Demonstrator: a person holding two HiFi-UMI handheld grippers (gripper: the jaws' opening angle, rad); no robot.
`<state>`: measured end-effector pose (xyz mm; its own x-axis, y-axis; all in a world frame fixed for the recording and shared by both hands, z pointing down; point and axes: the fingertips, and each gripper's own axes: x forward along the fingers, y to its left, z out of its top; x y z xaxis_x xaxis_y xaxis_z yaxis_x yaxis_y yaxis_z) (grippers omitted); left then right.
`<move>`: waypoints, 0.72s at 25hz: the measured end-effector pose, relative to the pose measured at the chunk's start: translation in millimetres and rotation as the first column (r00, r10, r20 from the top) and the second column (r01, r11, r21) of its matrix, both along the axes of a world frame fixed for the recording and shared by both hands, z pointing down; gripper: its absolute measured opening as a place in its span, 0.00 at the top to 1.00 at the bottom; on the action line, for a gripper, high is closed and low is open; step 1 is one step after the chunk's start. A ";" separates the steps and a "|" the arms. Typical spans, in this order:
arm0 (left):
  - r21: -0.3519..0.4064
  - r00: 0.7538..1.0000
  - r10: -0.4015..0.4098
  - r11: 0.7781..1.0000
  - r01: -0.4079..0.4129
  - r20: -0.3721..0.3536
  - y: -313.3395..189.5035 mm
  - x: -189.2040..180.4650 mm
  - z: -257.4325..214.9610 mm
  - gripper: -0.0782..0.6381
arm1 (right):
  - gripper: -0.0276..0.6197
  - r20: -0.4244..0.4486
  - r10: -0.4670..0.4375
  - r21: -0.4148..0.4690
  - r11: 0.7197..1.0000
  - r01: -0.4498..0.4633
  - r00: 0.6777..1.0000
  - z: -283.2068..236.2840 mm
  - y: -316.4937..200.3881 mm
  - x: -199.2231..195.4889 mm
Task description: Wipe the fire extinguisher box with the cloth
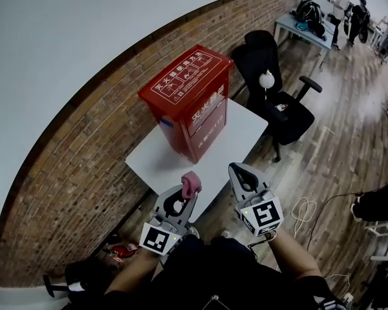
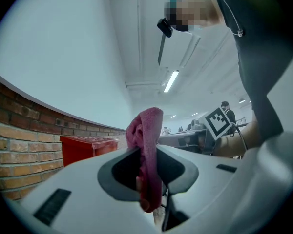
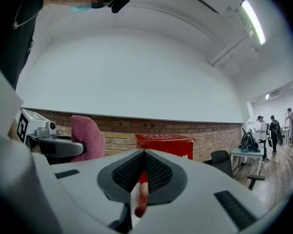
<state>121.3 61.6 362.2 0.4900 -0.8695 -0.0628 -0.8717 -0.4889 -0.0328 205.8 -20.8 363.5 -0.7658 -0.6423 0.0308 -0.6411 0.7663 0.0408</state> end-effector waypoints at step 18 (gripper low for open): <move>0.023 0.995 0.096 0.995 -0.097 0.028 2.2 -28.8 -4.5 0.71 | 0.93 -0.013 0.088 -0.026 0.996 -0.089 0.996 11.9 27.6 -13.4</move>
